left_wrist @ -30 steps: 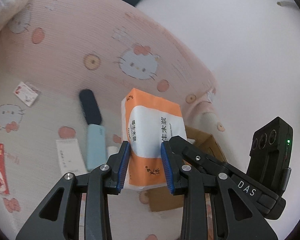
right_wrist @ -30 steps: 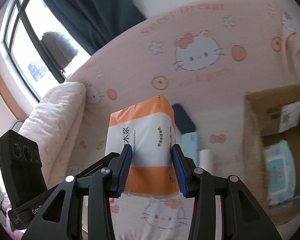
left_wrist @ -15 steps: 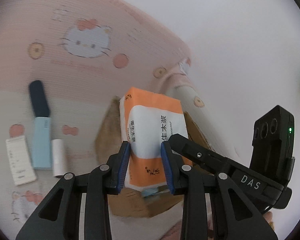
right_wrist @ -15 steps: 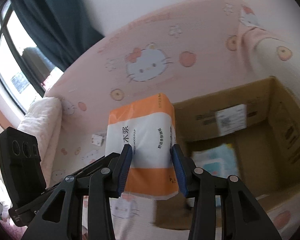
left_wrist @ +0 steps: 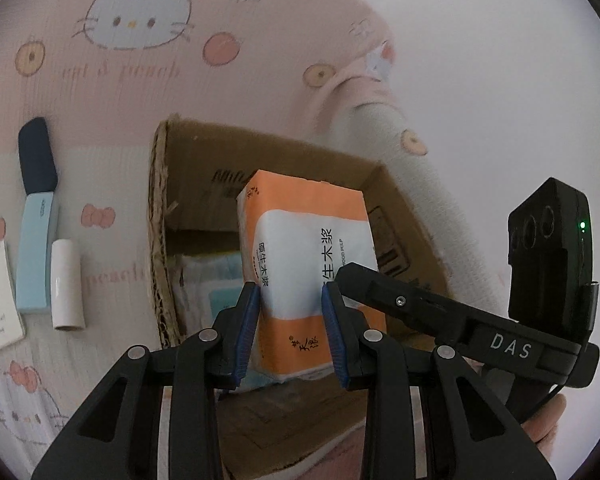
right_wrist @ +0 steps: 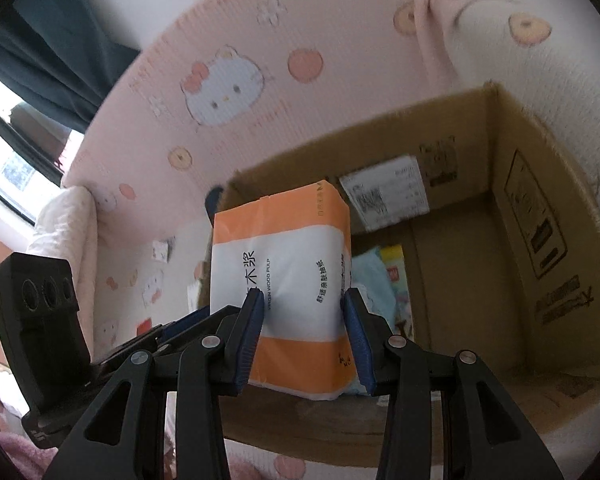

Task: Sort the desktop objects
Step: 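Lower the tissue pack into the cardboard box and open the right gripper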

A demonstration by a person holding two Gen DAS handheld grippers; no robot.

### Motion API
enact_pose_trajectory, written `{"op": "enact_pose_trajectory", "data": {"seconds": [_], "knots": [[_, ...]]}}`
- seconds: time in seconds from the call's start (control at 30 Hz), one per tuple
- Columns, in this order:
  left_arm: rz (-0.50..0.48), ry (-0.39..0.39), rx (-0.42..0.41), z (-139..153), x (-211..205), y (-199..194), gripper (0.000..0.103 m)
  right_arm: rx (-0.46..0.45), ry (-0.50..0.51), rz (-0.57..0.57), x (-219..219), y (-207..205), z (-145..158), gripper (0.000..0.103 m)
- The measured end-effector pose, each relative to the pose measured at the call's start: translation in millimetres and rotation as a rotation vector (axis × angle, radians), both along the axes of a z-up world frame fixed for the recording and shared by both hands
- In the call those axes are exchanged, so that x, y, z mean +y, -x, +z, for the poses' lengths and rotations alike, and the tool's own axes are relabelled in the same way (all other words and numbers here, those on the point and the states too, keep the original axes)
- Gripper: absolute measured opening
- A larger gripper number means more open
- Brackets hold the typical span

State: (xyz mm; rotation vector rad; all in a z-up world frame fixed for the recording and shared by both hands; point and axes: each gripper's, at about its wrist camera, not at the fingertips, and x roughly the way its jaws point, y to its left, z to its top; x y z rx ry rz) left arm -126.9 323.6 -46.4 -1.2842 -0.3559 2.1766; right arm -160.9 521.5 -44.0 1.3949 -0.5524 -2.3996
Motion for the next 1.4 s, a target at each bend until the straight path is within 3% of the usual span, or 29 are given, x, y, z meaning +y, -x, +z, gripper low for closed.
{"op": "enact_pose_trajectory", "data": {"seconds": [0.37,0.5,0.83,1.07,1.17,1.4], "knots": [[0.006,0.137,-0.034,-6.1,2.6,0.6,0.035,-0.109,0.041,0.054,-5.2,10.4,-24.3,0.036],[0.001,0.148,-0.044,-6.1,3.5,-0.8,0.035,-0.128,0.04,0.051,-5.2,7.8,-25.1,0.036],[-0.021,0.291,-0.025,-5.4,18.8,-5.2,0.036,-0.144,-0.042,0.061,-7.1,7.4,-27.5,0.033],[-0.022,0.276,-0.024,-3.8,18.0,-4.4,0.037,-0.123,-0.067,0.054,-6.7,4.2,-20.2,0.033],[-0.027,0.222,-0.002,6.6,13.1,-8.1,0.042,-0.105,-0.096,0.038,-6.5,-1.2,-10.3,0.033],[-0.063,0.077,0.176,59.2,-3.2,-33.9,0.058,0.004,-0.211,-0.004,-15.6,-29.7,42.5,0.033]]}}
